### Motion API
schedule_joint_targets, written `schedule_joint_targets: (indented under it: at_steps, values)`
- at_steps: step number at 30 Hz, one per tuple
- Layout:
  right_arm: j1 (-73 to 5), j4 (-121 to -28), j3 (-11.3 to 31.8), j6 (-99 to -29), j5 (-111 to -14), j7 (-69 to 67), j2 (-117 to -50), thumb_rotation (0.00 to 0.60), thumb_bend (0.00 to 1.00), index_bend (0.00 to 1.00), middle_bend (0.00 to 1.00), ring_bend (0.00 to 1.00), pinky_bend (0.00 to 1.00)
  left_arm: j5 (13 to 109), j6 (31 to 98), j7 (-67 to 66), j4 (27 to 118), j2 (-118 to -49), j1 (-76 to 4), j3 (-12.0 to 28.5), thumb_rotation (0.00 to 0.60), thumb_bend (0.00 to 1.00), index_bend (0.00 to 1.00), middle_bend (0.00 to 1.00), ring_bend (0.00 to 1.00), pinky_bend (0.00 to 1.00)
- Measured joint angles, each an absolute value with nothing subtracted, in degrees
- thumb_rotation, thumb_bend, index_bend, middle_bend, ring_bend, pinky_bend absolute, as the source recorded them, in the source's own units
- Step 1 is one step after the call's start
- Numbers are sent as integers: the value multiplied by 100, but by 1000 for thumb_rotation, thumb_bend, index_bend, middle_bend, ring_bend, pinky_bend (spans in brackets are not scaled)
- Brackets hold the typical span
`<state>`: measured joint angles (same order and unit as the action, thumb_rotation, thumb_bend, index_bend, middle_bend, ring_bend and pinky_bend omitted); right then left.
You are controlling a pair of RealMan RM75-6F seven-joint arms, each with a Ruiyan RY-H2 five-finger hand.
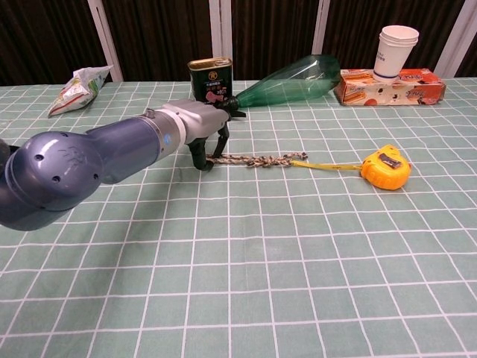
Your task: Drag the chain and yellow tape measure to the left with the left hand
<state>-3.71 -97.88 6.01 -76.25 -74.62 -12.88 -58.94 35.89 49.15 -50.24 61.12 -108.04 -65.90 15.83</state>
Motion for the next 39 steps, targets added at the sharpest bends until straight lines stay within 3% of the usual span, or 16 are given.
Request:
schedule_joint_targets:
  at_steps: [21,39]
  values:
    - [-353,-9808,607,-7633,-7463,-1301,-5878,600,184,0,0,0,0,3754,5182,-4834,6496,-10606,-6542,1542,600,524,582,0,0,0]
    - [-328,-9843,599,-7677,-7488,-1265,-5880,600,184,0,0,0,0,5297,6128,-4280,7661,-9693,-6037,1257,600,542,593,0,0,0]
